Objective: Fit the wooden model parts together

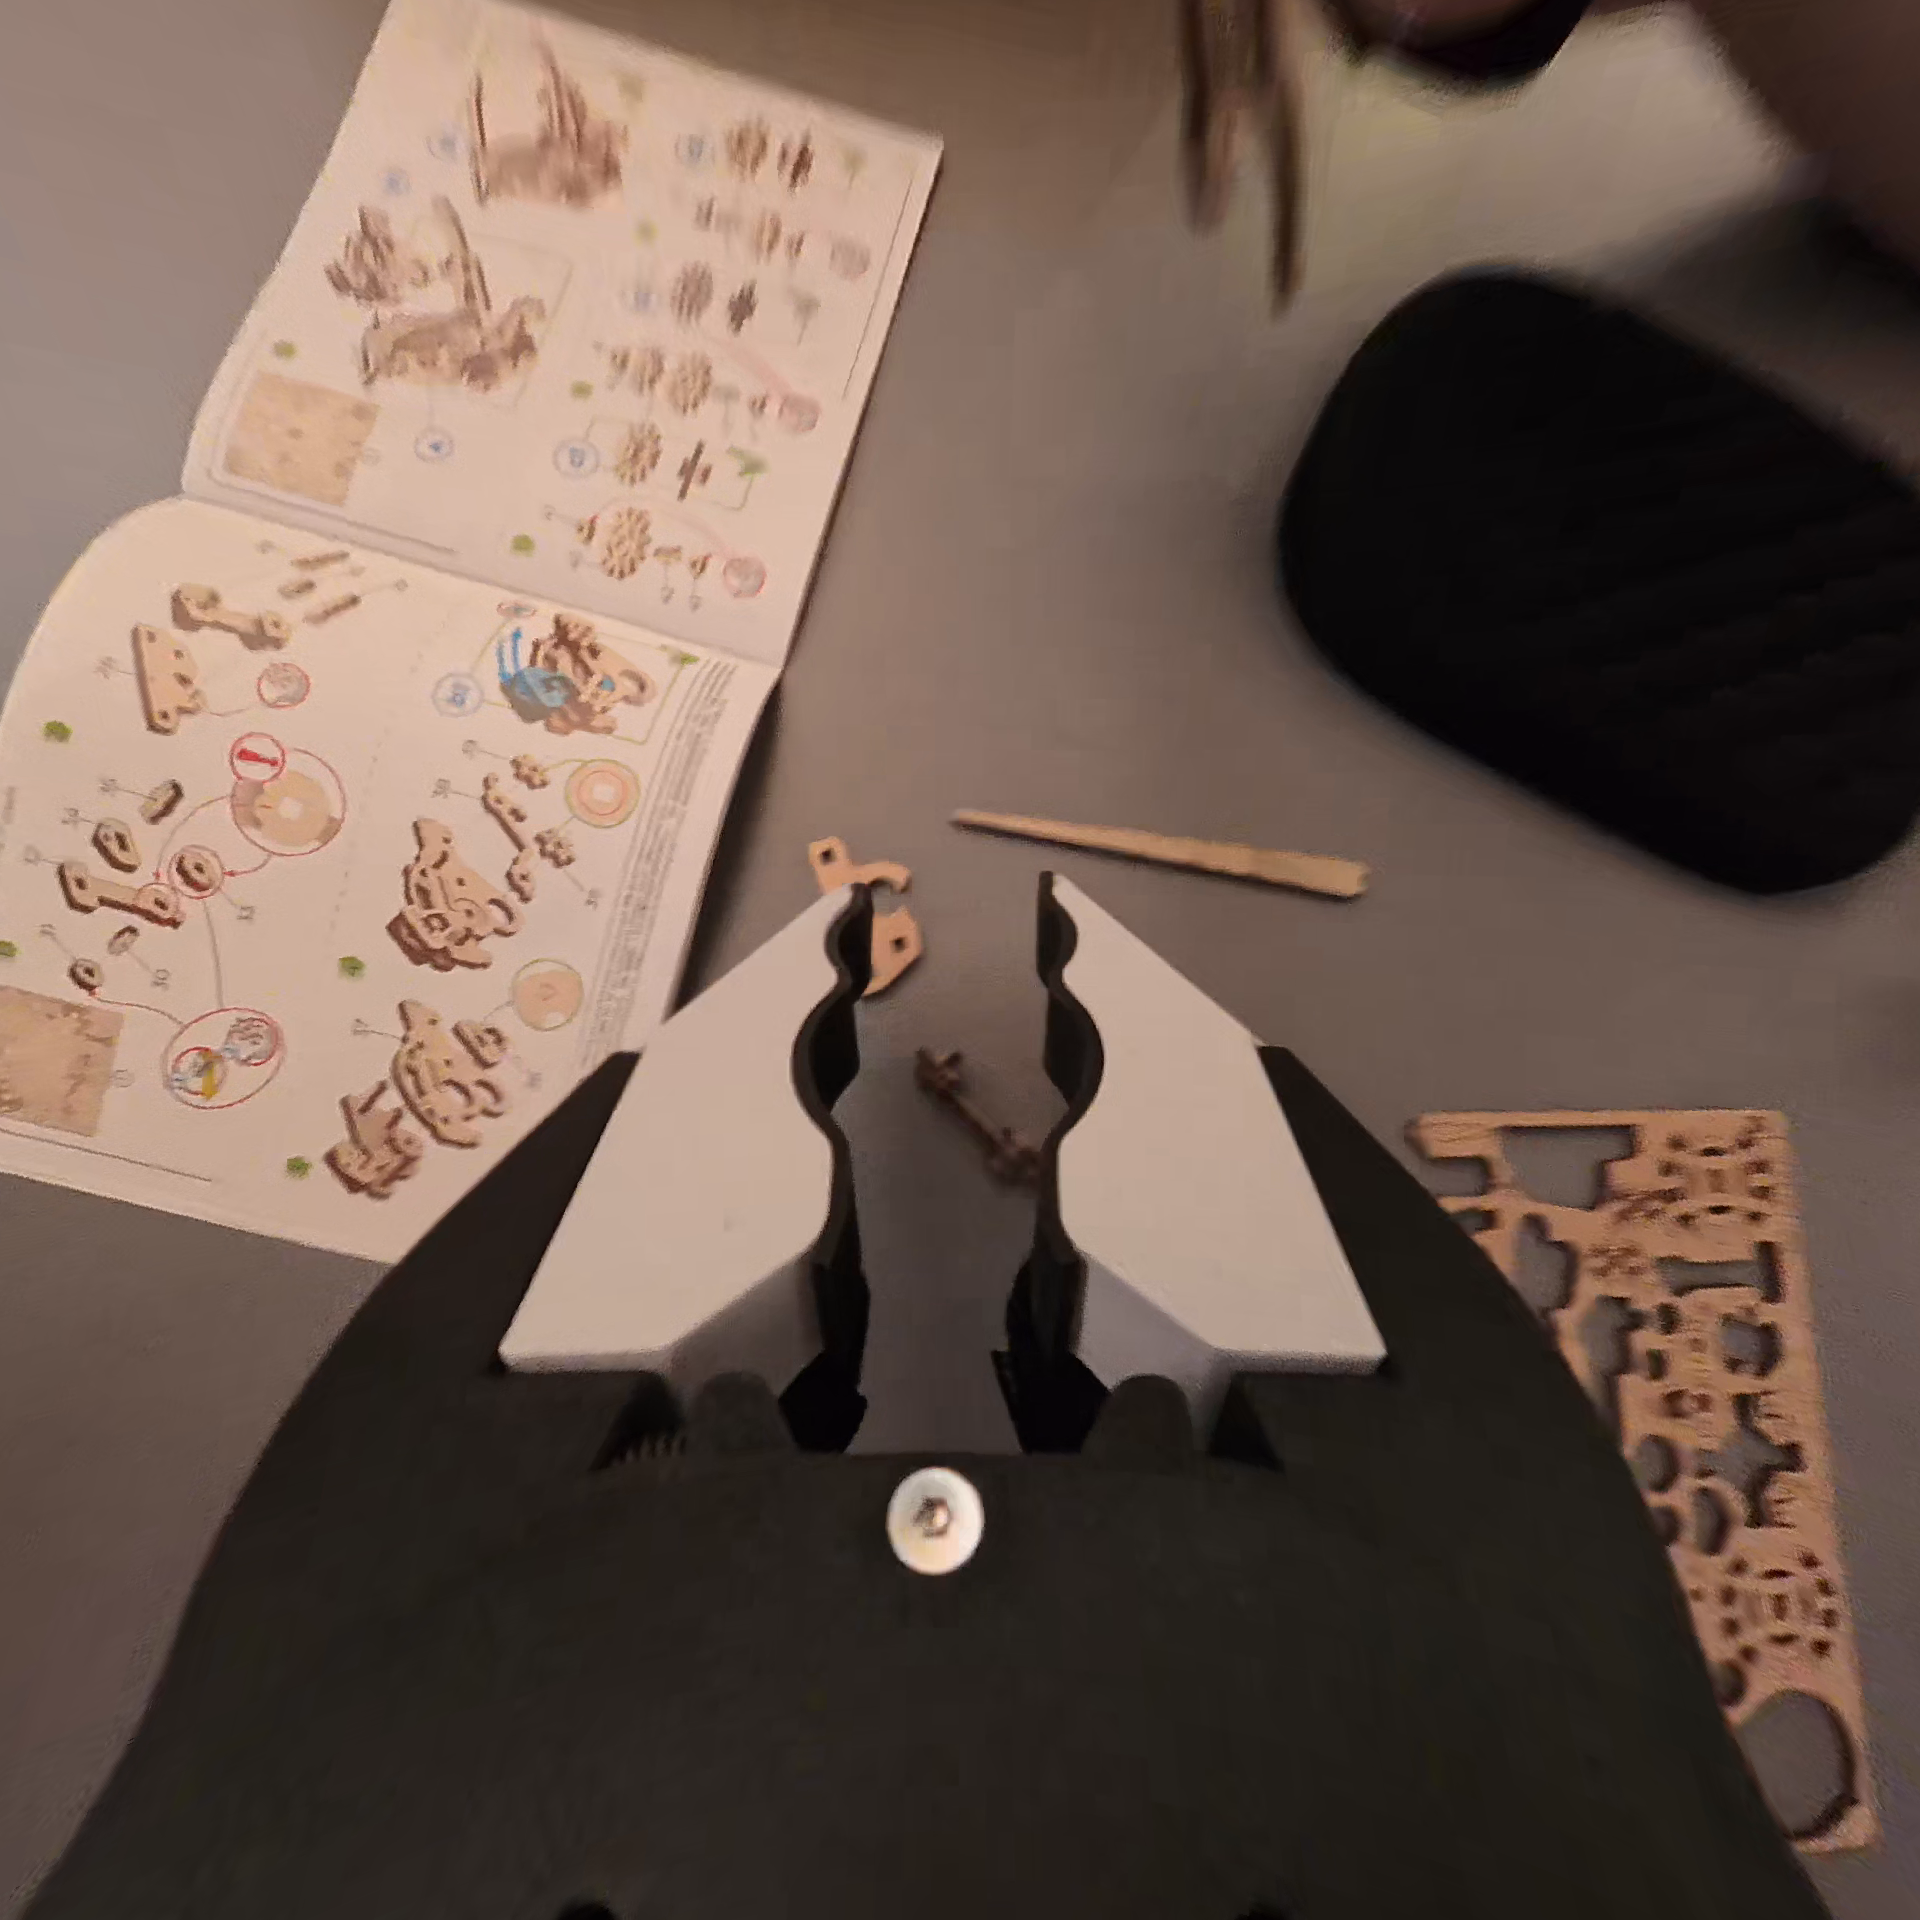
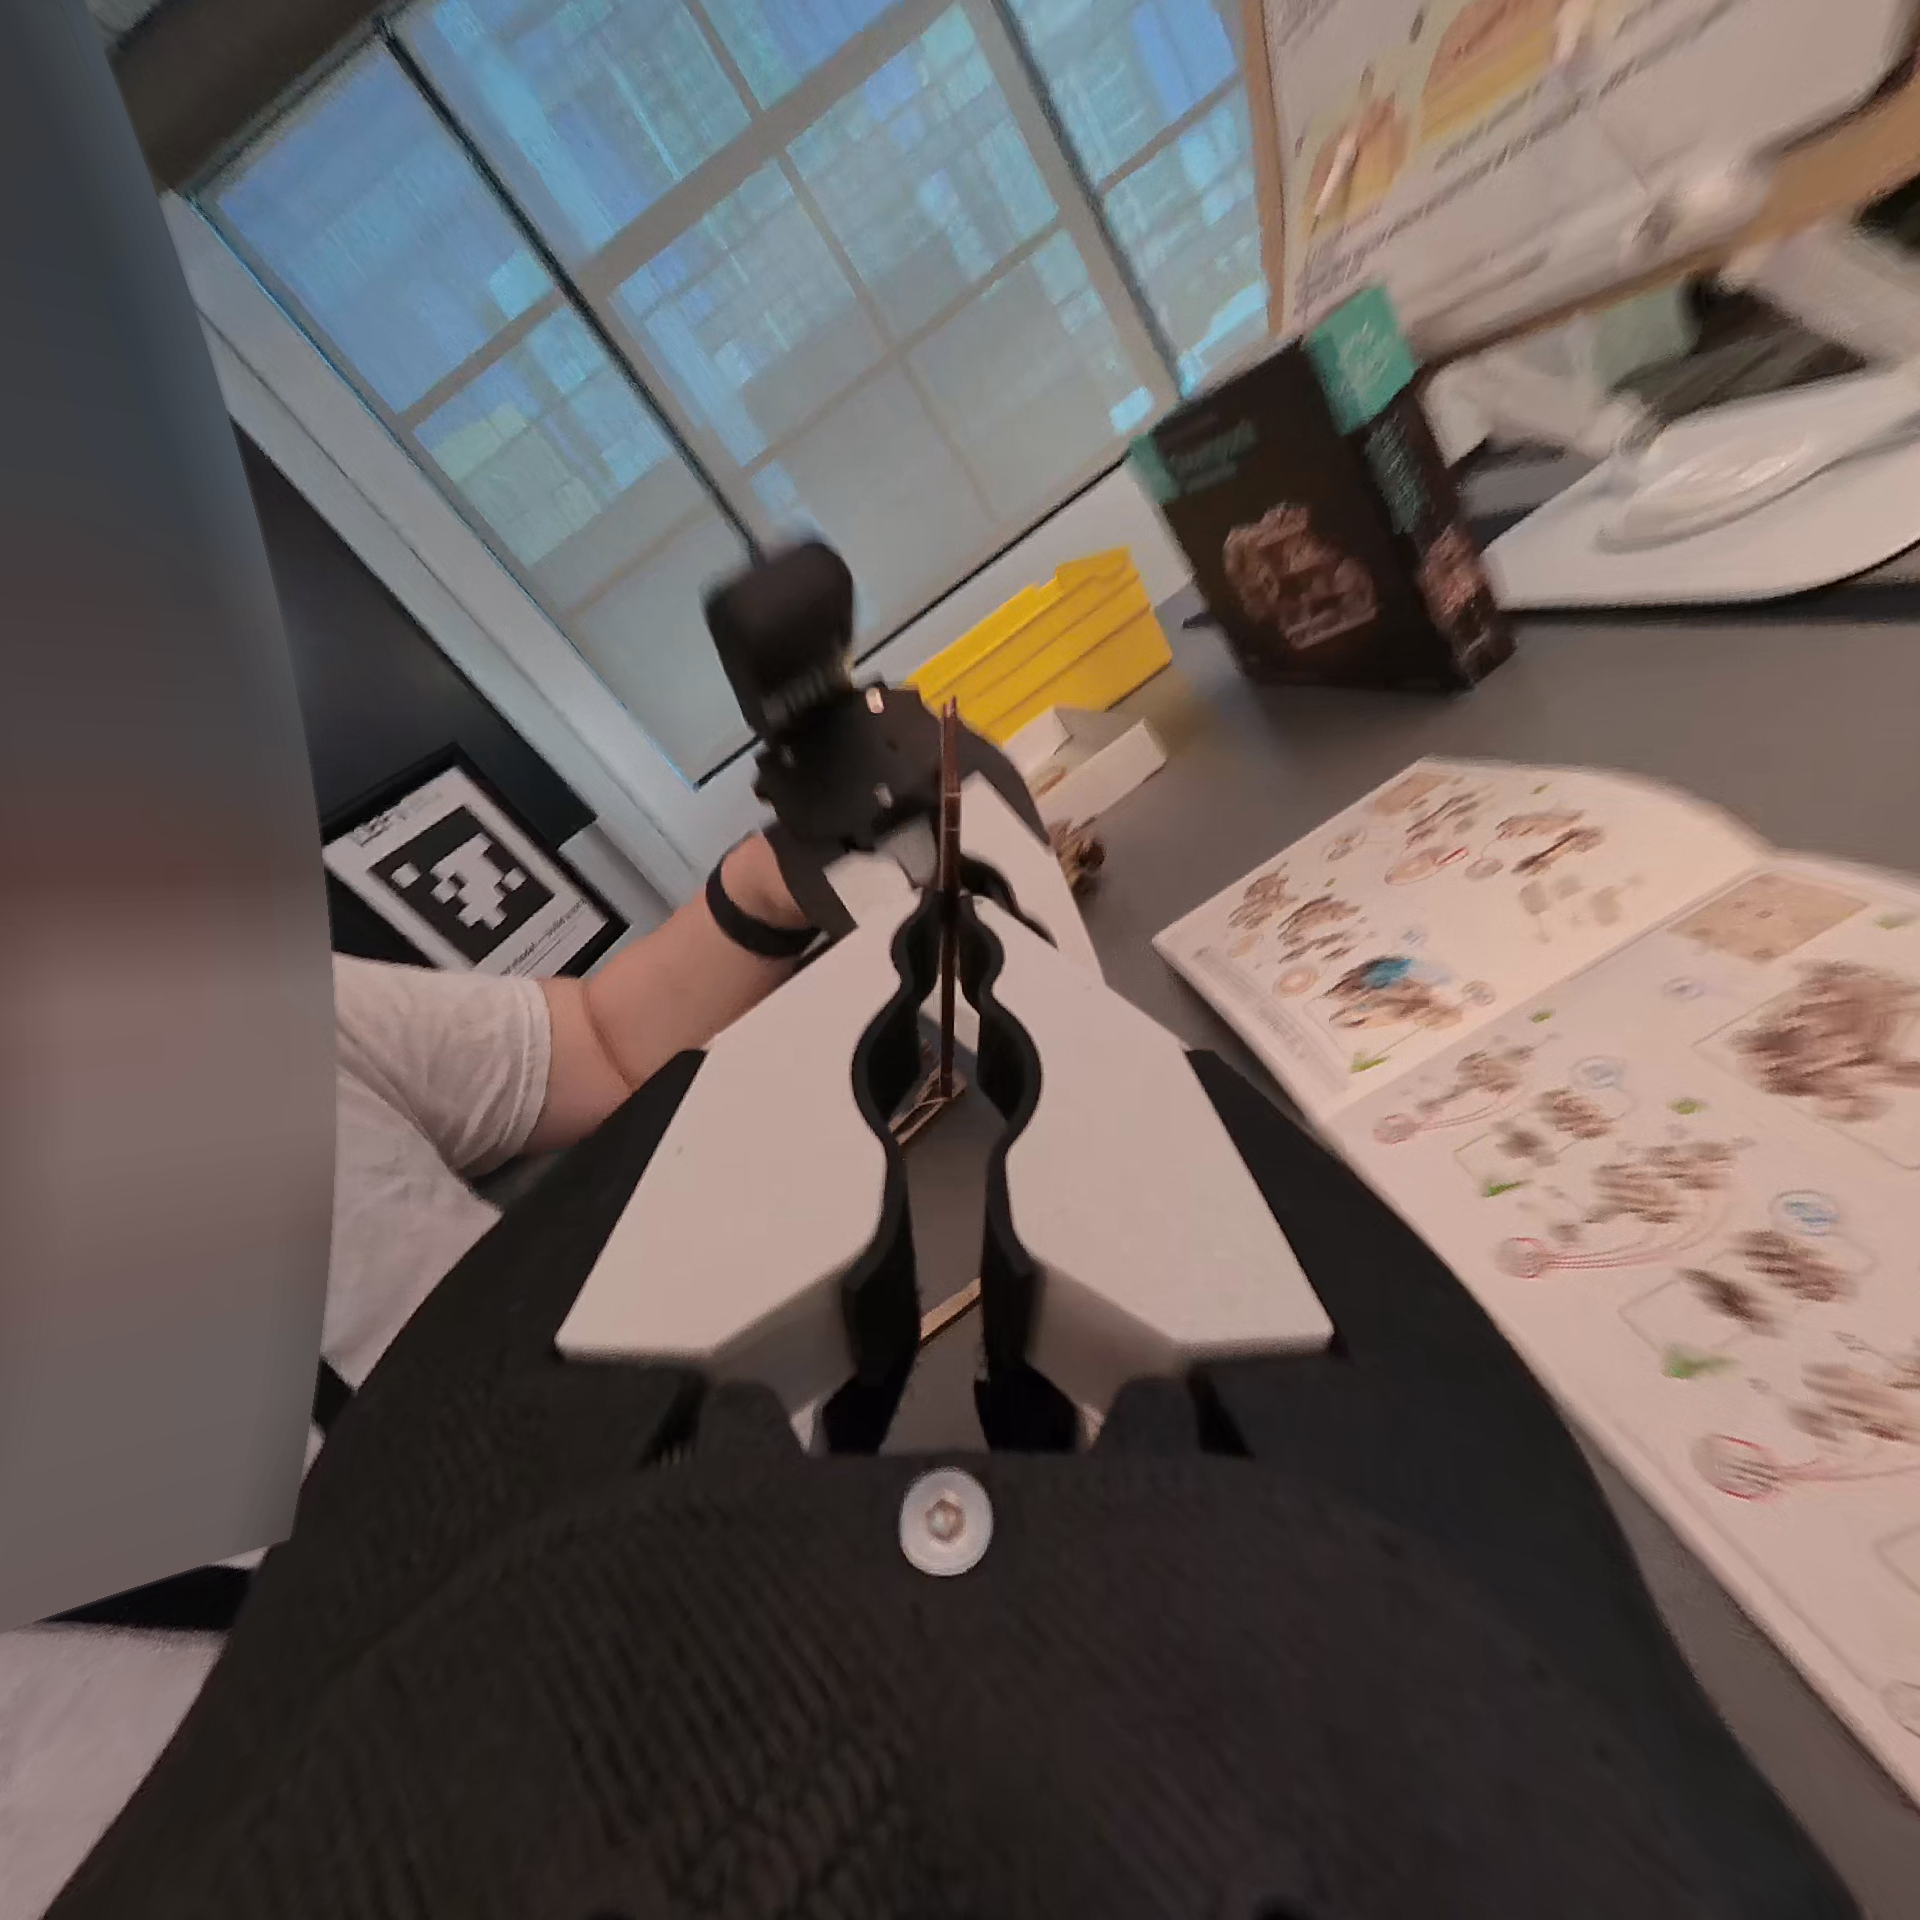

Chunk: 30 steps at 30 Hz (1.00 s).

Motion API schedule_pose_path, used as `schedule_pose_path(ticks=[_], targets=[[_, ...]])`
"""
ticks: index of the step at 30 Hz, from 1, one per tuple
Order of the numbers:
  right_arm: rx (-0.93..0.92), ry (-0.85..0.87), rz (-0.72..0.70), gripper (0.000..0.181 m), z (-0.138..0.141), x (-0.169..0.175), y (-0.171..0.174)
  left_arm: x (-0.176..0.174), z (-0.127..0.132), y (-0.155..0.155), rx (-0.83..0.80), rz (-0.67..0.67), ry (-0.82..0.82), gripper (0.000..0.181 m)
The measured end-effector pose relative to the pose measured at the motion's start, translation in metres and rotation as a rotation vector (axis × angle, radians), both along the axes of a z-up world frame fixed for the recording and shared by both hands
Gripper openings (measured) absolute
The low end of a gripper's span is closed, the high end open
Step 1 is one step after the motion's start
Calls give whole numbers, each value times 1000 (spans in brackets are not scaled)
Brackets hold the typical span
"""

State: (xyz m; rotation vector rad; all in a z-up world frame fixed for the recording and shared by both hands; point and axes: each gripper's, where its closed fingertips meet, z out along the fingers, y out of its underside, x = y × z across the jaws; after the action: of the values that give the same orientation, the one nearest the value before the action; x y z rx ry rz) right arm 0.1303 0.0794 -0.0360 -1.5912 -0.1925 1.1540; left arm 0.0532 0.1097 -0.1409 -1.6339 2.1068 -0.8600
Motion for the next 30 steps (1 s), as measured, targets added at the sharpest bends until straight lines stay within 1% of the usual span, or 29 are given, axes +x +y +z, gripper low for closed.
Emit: schedule_pose_path(ticks=[3,5,6,7,9,11,13,14,19,21,23,30], targets=[[-77,-13,77,0,-18,-33,1,3,33,-19,-171,19,-169,31],[-110,-28,109,0,-29,-52,1,5,47,-27,-301,38,-247,39],[-136,-33,125,0,-36,-61,1,5,51,-31,-367,35,-269,39],[-161,-33,146,0,-41,-69,0,4,55,-36,-436,25,-277,39],[-182,-27,175,0,-49,-79,-1,0,57,-45,-568,-8,-245,30],[-189,-13,208,0,-53,-85,-3,-2,57,-48,-642,-26,-227,23],[-187,2,228,0,-53,-86,-4,-3,52,-46,-645,-20,-215,5],[-178,13,225,0,-51,-84,-4,-4,51,-45,-651,-16,-206,2],[-176,74,229,0,-46,-78,-3,-7,57,-42,-690,-6,-217,4],[-174,71,231,0,-46,-79,-3,-6,56,-44,-705,-4,-204,5],[-165,66,242,0,-45,-81,-4,-6,54,-45,-716,0,-190,0],[-157,62,244,0,-46,-79,-3,-4,53,-42,-734,39,-188,0]])
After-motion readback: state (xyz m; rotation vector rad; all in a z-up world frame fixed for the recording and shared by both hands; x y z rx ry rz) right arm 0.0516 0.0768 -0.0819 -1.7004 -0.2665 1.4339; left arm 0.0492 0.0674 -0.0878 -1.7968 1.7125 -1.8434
